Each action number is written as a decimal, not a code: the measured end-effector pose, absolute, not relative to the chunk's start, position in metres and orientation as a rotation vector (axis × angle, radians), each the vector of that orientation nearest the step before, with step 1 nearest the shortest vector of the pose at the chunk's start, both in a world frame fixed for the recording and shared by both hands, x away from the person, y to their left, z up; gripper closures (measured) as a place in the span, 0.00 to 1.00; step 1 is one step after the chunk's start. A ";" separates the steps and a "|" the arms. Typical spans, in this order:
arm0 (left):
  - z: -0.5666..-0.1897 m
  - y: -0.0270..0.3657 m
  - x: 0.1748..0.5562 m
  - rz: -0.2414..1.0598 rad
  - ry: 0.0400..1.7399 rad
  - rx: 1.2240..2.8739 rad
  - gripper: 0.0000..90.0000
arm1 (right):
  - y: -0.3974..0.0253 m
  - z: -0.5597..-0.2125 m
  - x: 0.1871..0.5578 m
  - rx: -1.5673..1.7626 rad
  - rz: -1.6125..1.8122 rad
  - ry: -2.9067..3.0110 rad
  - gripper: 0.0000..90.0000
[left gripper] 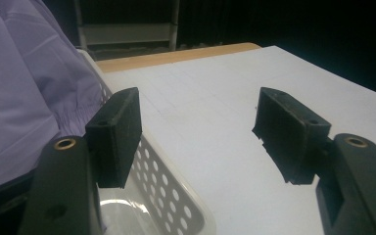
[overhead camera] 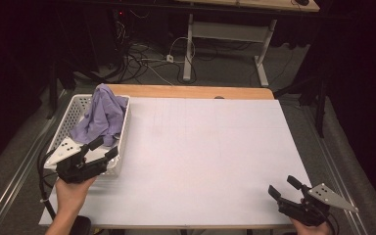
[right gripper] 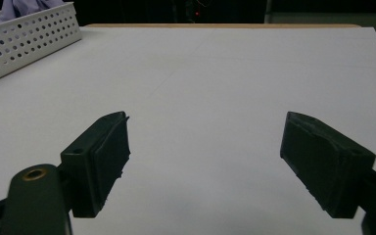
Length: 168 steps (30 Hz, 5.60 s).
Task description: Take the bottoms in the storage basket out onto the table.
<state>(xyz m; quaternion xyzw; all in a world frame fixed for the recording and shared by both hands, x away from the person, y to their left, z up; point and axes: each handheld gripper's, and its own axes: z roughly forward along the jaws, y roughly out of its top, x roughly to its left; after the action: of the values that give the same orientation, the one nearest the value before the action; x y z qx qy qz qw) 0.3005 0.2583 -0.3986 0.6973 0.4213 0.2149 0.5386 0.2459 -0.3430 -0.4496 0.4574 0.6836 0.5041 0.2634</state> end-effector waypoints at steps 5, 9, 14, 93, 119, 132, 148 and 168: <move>-0.394 0.254 0.312 0.502 1.006 1.658 0.36 | -0.343 -0.450 0.246 1.230 1.363 1.849 0.21; -0.394 0.253 0.319 0.499 1.019 1.669 0.36 | -0.343 -0.450 0.246 1.230 1.364 1.850 0.21; -0.391 0.252 0.327 0.507 1.031 1.689 0.35 | -0.343 -0.450 0.246 1.230 1.363 1.850 0.21; -0.402 0.283 0.506 0.343 1.626 1.995 0.26 | -0.341 -0.450 0.249 1.222 1.350 1.880 0.20; -0.404 0.284 0.508 0.252 1.586 2.002 0.92 | -0.341 -0.450 0.249 1.218 1.347 1.887 0.20; -0.378 0.278 0.501 0.262 1.497 2.020 0.92 | -0.340 -0.450 0.250 1.207 1.334 1.897 0.21; -0.358 0.284 0.484 0.297 1.433 2.018 0.92 | -0.339 -0.450 0.250 1.198 1.328 1.899 0.21; -0.325 0.283 0.462 0.328 1.320 2.036 0.92 | -0.338 -0.450 0.250 1.186 1.329 1.897 0.21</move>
<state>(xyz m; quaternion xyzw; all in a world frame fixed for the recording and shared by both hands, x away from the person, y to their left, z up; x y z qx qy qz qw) 0.4622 0.2832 -0.3249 0.7822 0.5070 0.1259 0.3396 0.2496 -0.3379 -0.4498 0.4394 0.7026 0.4922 0.2665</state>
